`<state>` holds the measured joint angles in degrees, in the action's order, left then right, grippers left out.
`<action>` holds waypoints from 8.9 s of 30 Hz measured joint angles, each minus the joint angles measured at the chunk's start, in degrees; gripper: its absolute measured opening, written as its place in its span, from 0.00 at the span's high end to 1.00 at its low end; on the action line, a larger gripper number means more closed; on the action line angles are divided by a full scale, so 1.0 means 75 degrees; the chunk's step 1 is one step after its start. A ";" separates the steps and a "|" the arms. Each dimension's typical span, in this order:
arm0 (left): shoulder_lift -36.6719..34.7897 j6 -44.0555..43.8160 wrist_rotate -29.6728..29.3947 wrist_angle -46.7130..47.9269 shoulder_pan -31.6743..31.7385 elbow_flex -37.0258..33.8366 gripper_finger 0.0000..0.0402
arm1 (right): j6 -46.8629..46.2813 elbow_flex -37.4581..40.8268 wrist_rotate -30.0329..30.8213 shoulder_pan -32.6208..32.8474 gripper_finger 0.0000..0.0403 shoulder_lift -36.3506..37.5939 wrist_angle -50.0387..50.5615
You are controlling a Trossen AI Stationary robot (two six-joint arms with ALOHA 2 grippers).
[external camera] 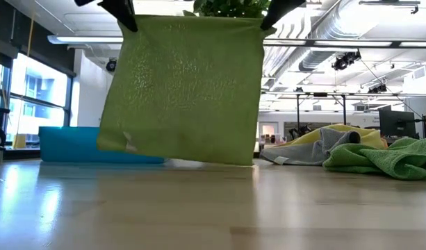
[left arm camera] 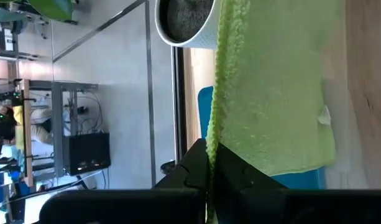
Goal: Fold microfiber towels
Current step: Fold the light green towel
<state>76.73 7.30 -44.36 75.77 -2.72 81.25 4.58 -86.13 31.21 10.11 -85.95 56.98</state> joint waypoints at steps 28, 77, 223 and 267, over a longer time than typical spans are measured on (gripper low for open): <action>0.2682 -0.3831 0.3303 -0.2721 -0.2928 -0.0678 1.00 | -0.1982 0.0003 -0.2934 0.1727 1.00 -0.1483 0.1527; 0.3453 -0.5696 0.4001 -0.2858 -0.1963 -0.1611 1.00 | 0.0458 0.2649 -0.3926 -0.0445 1.00 -0.1725 -0.2788; 0.2623 -0.8548 0.3754 -0.6406 -0.2886 -0.4423 0.69 | -0.9338 0.6045 -0.3103 0.0121 0.51 -0.0953 -0.7129; 0.2696 -1.0219 0.3661 -0.6936 -0.2956 -0.2908 0.69 | -0.8608 0.5888 -0.2479 0.0466 0.99 -0.1072 -0.6505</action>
<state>96.95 -69.34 -16.90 23.75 -24.89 59.45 -59.98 -41.97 12.62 13.61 -93.99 8.19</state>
